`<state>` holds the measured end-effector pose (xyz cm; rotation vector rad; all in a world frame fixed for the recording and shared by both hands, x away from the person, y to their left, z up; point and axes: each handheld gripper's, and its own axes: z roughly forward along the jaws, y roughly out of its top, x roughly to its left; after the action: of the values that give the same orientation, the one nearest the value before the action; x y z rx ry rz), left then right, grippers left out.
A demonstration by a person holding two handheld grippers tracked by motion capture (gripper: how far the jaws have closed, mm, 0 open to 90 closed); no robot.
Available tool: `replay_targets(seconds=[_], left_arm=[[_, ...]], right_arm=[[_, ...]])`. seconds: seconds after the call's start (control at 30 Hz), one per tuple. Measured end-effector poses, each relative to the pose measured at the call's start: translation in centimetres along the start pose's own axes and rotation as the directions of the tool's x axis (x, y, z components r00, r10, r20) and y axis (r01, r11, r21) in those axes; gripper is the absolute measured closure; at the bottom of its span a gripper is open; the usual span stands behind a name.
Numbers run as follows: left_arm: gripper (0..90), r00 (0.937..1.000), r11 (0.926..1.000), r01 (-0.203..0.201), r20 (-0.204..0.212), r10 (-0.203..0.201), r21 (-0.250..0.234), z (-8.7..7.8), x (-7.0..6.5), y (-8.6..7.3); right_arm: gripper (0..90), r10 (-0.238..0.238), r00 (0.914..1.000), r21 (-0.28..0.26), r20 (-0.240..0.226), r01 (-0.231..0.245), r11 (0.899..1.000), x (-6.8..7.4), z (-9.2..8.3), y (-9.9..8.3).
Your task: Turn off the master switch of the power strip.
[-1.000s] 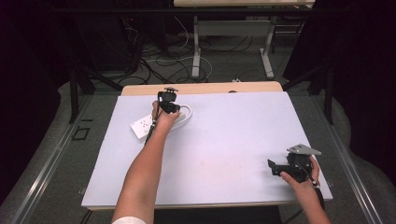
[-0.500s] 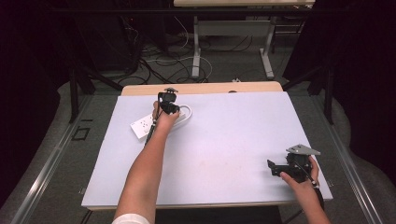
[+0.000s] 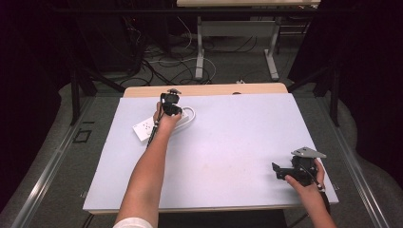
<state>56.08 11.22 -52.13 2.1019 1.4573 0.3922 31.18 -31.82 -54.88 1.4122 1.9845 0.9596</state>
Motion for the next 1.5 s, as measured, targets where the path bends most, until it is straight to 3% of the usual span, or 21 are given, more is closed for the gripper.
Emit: replay_targets(seconds=[0.23,0.37,0.4,0.47,0.57,0.9,1.2,1.5], left_arm=[[90.0,0.9984,0.9990,-0.044,-0.035,0.044,0.012,0.2,-0.6,0.2],[90.0,0.9981,0.9992,-0.038,-0.049,0.038,0.007,0.2,-0.8,0.2],[90.0,0.9987,0.9996,-0.029,-0.041,0.029,0.004,0.2,-0.7,0.2],[90.0,0.9997,0.9999,0.010,-0.024,-0.010,-0.012,0.0,-0.5,0.2],[87.6,0.9997,0.9997,0.022,-0.008,-0.022,-0.011,-0.1,-0.4,0.1],[86.9,0.9997,0.9998,0.015,-0.019,-0.015,-0.015,-0.6,-0.4,0.2],[77.0,0.9992,0.9992,0.037,-0.011,-0.038,-0.013,-0.7,-0.2,0.2],[67.9,0.9995,0.9993,0.030,-0.005,-0.030,-0.024,-1.3,-0.2,0.3]], right_arm=[[1.1,-0.004,1.0000,0.000,0.000,0.004,1.000,0.0,0.0,0.0],[1.1,0.002,1.0000,-0.001,0.006,-0.002,1.000,0.0,0.0,0.0],[1.1,-0.001,1.0000,0.017,0.003,0.001,1.000,0.0,-0.2,0.0],[1.1,0.002,1.0000,-0.001,0.000,-0.002,1.000,0.0,-0.1,0.0],[1.1,0.001,1.0000,-0.003,0.002,-0.001,1.000,-0.1,0.0,0.0],[1.1,0.003,1.0000,-0.003,-0.001,-0.003,1.000,0.0,0.0,0.0],[1.1,0.000,1.0000,-0.002,-0.001,0.000,1.000,0.0,0.1,0.0],[1.1,-0.002,1.0000,-0.003,-0.002,0.002,1.000,0.1,0.1,0.0]])
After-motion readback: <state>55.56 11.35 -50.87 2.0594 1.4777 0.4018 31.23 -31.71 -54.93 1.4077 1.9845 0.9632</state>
